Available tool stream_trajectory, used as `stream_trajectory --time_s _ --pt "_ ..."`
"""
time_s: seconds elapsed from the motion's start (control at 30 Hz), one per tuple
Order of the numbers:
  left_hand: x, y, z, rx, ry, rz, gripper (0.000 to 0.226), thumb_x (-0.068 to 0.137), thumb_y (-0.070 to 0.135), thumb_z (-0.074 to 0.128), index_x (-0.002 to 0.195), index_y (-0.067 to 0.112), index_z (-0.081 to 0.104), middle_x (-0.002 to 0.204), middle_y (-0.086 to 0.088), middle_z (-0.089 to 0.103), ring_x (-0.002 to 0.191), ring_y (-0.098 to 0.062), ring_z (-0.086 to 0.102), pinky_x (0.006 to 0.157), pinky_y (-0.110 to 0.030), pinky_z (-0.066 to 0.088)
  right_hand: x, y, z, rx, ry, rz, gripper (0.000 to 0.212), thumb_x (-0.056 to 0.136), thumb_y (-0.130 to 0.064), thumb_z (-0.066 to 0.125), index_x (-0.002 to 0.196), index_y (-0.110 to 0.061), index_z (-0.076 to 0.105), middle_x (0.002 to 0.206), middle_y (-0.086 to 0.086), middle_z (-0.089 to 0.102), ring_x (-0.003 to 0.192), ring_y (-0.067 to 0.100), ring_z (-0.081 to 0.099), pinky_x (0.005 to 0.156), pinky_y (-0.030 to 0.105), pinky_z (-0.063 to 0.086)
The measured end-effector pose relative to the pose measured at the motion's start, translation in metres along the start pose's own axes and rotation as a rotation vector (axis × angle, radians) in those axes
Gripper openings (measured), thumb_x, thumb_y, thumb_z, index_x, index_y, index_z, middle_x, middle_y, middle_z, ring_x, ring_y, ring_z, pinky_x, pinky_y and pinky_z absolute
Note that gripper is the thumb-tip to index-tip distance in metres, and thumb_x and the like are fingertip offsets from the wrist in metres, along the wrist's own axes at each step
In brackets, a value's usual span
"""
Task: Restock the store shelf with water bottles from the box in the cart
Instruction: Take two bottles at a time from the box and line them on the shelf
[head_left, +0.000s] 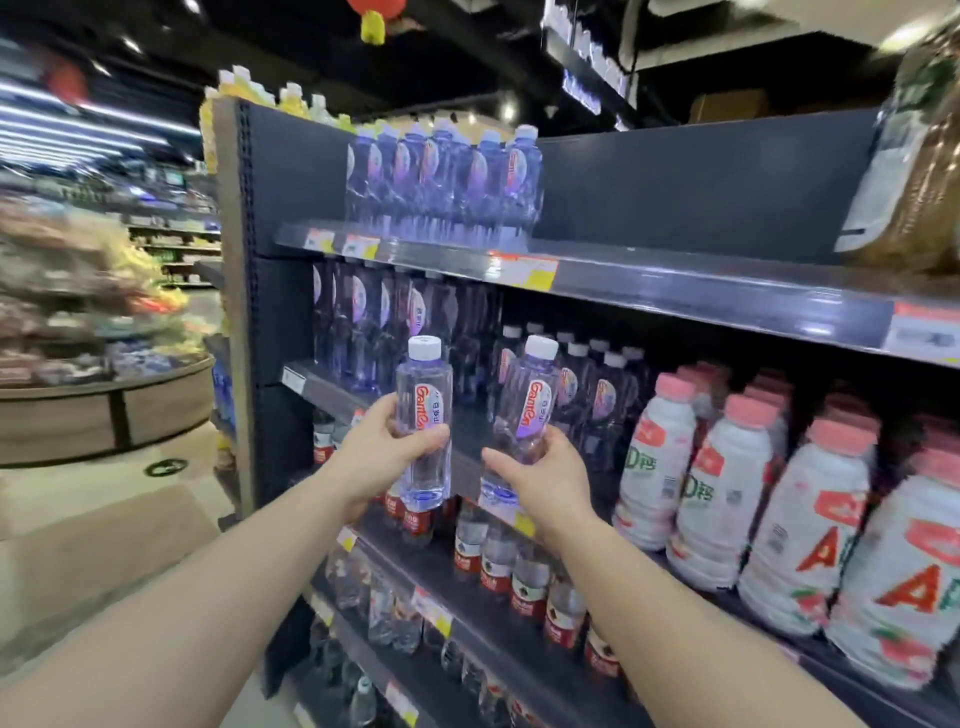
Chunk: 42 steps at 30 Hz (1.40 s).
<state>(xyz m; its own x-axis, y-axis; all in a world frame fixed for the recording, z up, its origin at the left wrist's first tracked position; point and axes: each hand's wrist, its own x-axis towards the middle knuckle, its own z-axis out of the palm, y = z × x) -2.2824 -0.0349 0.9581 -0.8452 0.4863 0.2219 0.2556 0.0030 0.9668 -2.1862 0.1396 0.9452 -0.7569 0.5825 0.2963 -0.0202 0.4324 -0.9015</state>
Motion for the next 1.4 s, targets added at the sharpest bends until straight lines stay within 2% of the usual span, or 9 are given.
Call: stream_trajectory --time_s 0.17,0.27,0.37,0.53,0.73,0.9,1.1,1.27,1.4 --pt "0.048 -0.006 0.000 0.005 0.021 0.068 0.030 0.087 0.021 0.073 0.094 0.040 0.051 0.100 0.011 0.066 0.093 -0.003 0.063 0.091 -0.030 0.051 0.045 0.012 0.019 -0.063 0.060 0.025 0.057 0.071 -0.044 0.080 0.118 -0.023 0.056 0.110 -0.008 0.064 0.101 0.016 0.061 0.084 0.031 0.049" --pt "0.082 -0.018 -0.008 -0.002 0.005 0.081 0.032 0.081 0.033 0.078 0.102 0.040 0.055 0.104 0.008 0.070 0.098 -0.007 0.065 0.095 -0.032 0.051 0.069 0.020 0.036 -0.143 0.133 0.068 0.058 0.068 -0.049 0.079 0.115 -0.026 0.056 0.103 -0.013 0.064 0.098 0.015 0.062 0.084 0.034 0.052" --pt "0.123 -0.032 -0.024 0.004 -0.044 0.091 0.069 0.057 0.063 0.082 0.117 0.036 0.059 0.112 0.003 0.072 0.108 -0.017 0.066 0.101 -0.046 0.049 0.092 0.028 0.059 -0.223 0.203 0.106 0.048 0.071 -0.044 0.080 0.108 -0.026 0.055 0.089 -0.018 0.059 0.088 0.014 0.061 0.077 0.031 0.050" --pt "0.187 -0.050 -0.055 0.029 -0.180 0.120 0.094 0.049 0.072 0.081 0.128 0.029 0.054 0.120 0.005 0.069 0.114 -0.017 0.062 0.104 -0.048 0.047 0.128 0.039 0.099 -0.287 0.268 0.214 0.064 0.066 -0.052 0.080 0.116 -0.023 0.052 0.107 -0.006 0.067 0.097 0.018 0.065 0.080 0.033 0.053" --pt "0.235 -0.065 -0.073 -0.029 -0.369 0.148 0.069 0.068 0.048 0.083 0.127 0.024 0.055 0.116 0.009 0.070 0.108 -0.010 0.066 0.105 -0.044 0.047 0.139 0.037 0.114 -0.305 0.168 0.286 0.058 0.069 -0.026 0.084 0.117 -0.021 0.052 0.113 -0.003 0.063 0.103 0.017 0.062 0.087 0.026 0.048" --pt "0.252 -0.082 -0.079 -0.030 -0.467 0.149 0.115 0.042 0.075 0.082 0.139 0.026 0.045 0.133 0.007 0.062 0.123 -0.015 0.058 0.108 -0.045 0.044 0.142 0.031 0.125 -0.351 0.255 0.287 0.048 0.067 -0.023 0.086 0.105 -0.022 0.057 0.103 -0.005 0.067 0.095 0.013 0.063 0.085 0.027 0.049" --pt "0.265 -0.088 -0.078 -0.112 -0.507 0.129 0.109 0.045 0.073 0.083 0.138 0.029 0.046 0.129 0.005 0.065 0.122 -0.018 0.059 0.107 -0.047 0.045 0.167 0.020 0.154 -0.548 0.364 0.406 0.080 0.071 -0.044 0.082 0.128 -0.010 0.038 0.129 0.007 0.056 0.115 0.026 0.058 0.082 0.033 0.045" --pt "0.266 -0.090 -0.082 -0.119 -0.525 0.141 0.090 0.047 0.073 0.081 0.124 0.034 0.055 0.117 0.010 0.071 0.116 -0.016 0.063 0.104 -0.047 0.047 0.179 0.029 0.162 -0.572 0.425 0.433 0.074 0.070 -0.047 0.081 0.118 -0.011 0.038 0.125 0.009 0.056 0.111 0.029 0.058 0.078 0.035 0.045" --pt "0.267 -0.094 -0.087 -0.123 -0.506 0.120 0.068 0.066 0.049 0.083 0.125 0.030 0.055 0.114 0.009 0.072 0.111 -0.015 0.064 0.104 -0.046 0.047 0.184 0.035 0.157 -0.532 0.415 0.433 0.071 0.070 -0.042 0.082 0.119 -0.010 0.042 0.125 0.011 0.056 0.112 0.031 0.057 0.089 0.039 0.048"
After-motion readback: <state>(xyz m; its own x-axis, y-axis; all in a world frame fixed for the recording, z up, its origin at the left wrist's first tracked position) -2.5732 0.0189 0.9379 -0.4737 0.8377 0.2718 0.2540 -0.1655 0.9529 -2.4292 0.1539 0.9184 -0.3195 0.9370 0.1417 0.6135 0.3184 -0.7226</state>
